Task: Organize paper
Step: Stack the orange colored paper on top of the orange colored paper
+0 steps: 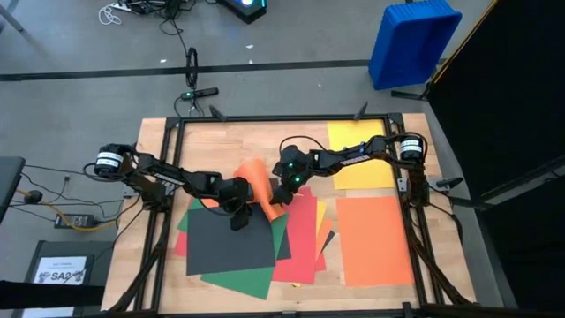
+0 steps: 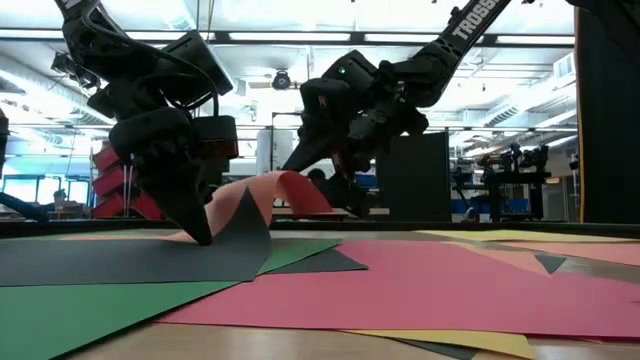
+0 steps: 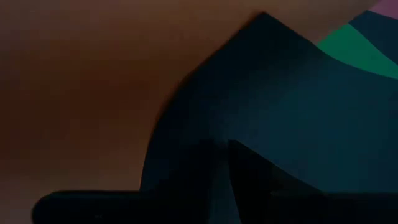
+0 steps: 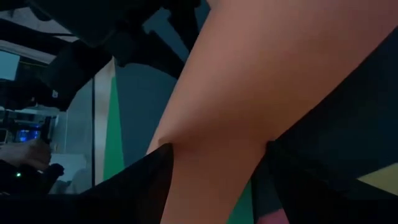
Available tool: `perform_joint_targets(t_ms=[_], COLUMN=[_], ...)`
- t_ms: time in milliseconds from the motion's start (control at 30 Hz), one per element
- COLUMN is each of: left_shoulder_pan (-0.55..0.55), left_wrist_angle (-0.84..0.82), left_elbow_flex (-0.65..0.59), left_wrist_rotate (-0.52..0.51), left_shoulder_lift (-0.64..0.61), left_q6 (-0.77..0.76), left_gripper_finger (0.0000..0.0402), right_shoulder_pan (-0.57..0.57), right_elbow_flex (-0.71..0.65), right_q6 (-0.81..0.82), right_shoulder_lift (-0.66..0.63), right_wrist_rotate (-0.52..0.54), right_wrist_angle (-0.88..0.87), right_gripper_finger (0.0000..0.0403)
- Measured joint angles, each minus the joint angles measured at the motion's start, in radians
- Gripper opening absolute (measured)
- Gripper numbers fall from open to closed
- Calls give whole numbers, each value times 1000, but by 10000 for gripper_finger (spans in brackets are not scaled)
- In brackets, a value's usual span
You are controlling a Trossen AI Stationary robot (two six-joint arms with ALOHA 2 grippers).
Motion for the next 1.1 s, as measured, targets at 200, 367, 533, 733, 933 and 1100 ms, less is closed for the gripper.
perform_joint_targets(t_ms=[200, 367, 533, 733, 933, 1100], left_shoulder_pan=[1, 1, 1, 1, 1, 1], left_wrist_angle=[-40, -52, -51, -49, -45, -44], left_elbow_flex=[3, 4, 3, 3, 2, 2], left_wrist_rotate=[2, 7, 10, 10, 11, 11], left_shoulder_lift=[-1, -2, -2, -1, -1, -1], left_q6=[0, 3, 3, 3, 3, 3], left_gripper_finger=[37, 37, 37, 37, 37, 37], right_shoulder_pan=[-1, -2, -2, -2, 3, 20], right_elbow_flex=[1, 1, 1, 1, 1, 1], right_q6=[17, -3, -32, -62, -63, -61], right_shoulder_lift=[-1, -1, -1, -1, -2, -2], right_wrist_rotate=[-28, -31, -34, -37, -26, -25], right_wrist_angle=[-7, -66, -147, -249, -295, -307], right_gripper_finger=[233, 235, 236, 230, 230, 233])
